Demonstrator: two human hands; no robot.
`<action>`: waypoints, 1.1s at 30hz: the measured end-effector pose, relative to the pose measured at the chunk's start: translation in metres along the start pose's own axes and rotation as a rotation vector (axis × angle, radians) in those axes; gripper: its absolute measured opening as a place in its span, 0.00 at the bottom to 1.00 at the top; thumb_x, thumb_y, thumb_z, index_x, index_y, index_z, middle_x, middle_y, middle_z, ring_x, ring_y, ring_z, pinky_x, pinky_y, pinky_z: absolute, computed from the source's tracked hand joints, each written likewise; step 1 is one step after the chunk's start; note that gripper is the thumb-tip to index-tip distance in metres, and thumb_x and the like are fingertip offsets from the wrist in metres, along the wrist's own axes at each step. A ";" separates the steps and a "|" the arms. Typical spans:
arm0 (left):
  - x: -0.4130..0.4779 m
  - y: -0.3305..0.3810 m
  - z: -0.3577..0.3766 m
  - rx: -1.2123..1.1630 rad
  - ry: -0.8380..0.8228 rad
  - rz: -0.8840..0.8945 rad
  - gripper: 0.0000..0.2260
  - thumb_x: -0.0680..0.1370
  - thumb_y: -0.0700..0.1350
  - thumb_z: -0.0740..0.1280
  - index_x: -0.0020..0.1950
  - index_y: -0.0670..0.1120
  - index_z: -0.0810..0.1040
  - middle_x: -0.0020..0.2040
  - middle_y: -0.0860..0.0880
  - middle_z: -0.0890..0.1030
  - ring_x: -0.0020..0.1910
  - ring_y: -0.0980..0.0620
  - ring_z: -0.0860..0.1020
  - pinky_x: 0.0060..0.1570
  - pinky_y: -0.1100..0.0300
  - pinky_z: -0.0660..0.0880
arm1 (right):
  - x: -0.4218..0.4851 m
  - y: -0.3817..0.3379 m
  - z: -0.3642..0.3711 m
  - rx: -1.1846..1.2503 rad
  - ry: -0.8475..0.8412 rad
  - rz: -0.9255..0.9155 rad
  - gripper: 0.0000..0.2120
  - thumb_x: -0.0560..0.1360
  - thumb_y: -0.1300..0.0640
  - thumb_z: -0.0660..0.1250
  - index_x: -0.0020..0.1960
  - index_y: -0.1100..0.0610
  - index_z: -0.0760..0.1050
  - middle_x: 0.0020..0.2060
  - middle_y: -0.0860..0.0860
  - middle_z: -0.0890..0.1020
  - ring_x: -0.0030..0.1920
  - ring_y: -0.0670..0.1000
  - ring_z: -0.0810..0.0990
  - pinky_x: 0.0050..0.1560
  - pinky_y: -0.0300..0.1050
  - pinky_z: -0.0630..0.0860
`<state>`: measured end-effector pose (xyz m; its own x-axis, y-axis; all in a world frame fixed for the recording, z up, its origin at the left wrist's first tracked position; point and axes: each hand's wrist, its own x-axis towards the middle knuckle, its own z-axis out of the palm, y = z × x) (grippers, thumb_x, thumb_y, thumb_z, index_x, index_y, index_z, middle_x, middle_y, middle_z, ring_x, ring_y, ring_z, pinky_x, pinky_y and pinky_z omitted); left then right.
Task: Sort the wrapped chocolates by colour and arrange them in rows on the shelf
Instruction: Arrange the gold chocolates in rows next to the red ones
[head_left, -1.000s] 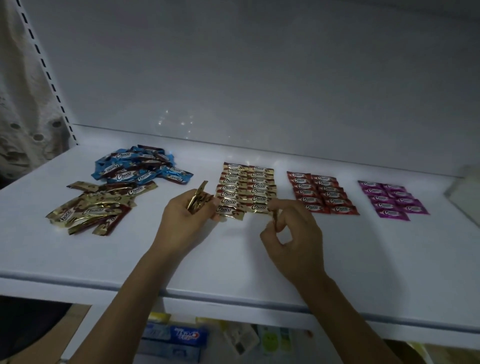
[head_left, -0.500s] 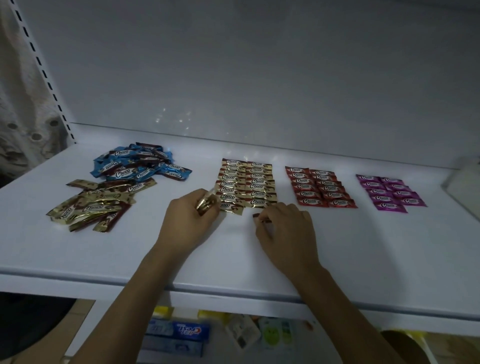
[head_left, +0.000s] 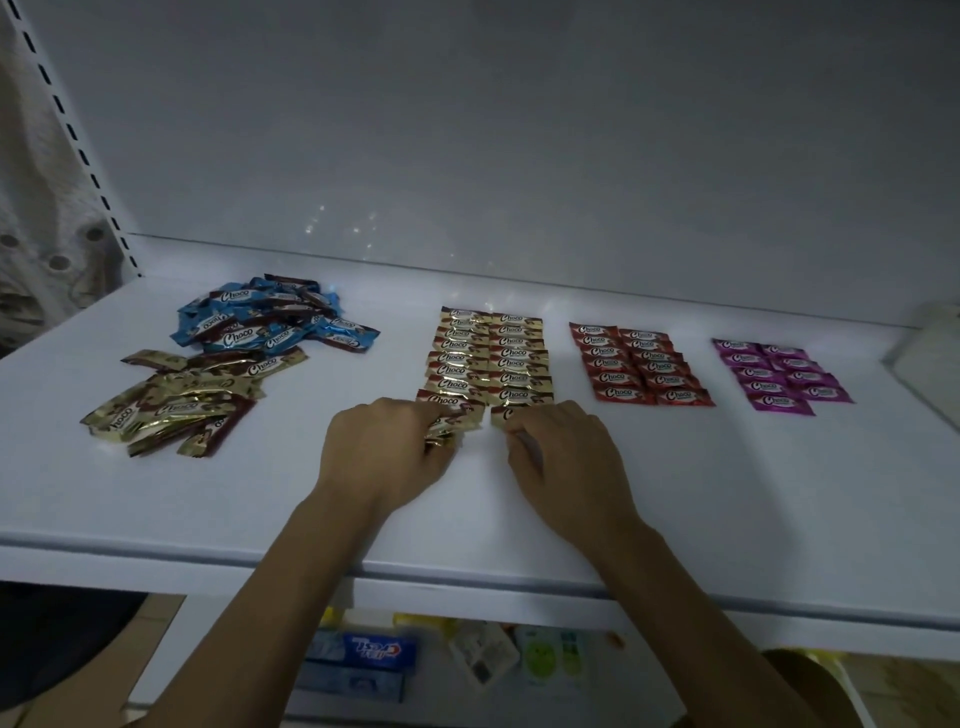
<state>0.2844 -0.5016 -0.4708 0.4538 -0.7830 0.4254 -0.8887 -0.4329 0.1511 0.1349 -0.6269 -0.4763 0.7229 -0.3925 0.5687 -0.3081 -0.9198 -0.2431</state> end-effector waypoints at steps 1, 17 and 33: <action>0.000 0.000 0.000 0.000 0.006 0.008 0.24 0.72 0.62 0.53 0.58 0.57 0.81 0.46 0.49 0.84 0.44 0.44 0.81 0.36 0.60 0.68 | 0.000 0.000 0.000 0.003 0.001 -0.005 0.09 0.70 0.59 0.65 0.49 0.55 0.81 0.43 0.50 0.84 0.43 0.54 0.80 0.42 0.45 0.72; 0.001 0.000 0.003 0.031 -0.002 0.058 0.18 0.77 0.60 0.57 0.60 0.55 0.80 0.47 0.49 0.84 0.44 0.44 0.81 0.36 0.61 0.66 | 0.000 -0.001 -0.001 -0.004 -0.015 -0.003 0.09 0.70 0.58 0.66 0.49 0.55 0.80 0.44 0.50 0.83 0.45 0.54 0.80 0.45 0.43 0.67; -0.004 0.007 -0.022 -0.740 -0.006 -0.177 0.16 0.73 0.55 0.58 0.50 0.48 0.80 0.36 0.54 0.81 0.33 0.54 0.76 0.32 0.59 0.70 | 0.014 -0.011 -0.015 0.517 0.053 0.244 0.06 0.76 0.55 0.66 0.52 0.50 0.78 0.39 0.44 0.81 0.38 0.42 0.78 0.39 0.32 0.72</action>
<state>0.2750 -0.4915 -0.4515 0.5925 -0.7330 0.3343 -0.6136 -0.1417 0.7768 0.1393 -0.6228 -0.4541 0.6328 -0.6050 0.4833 -0.1099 -0.6880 -0.7174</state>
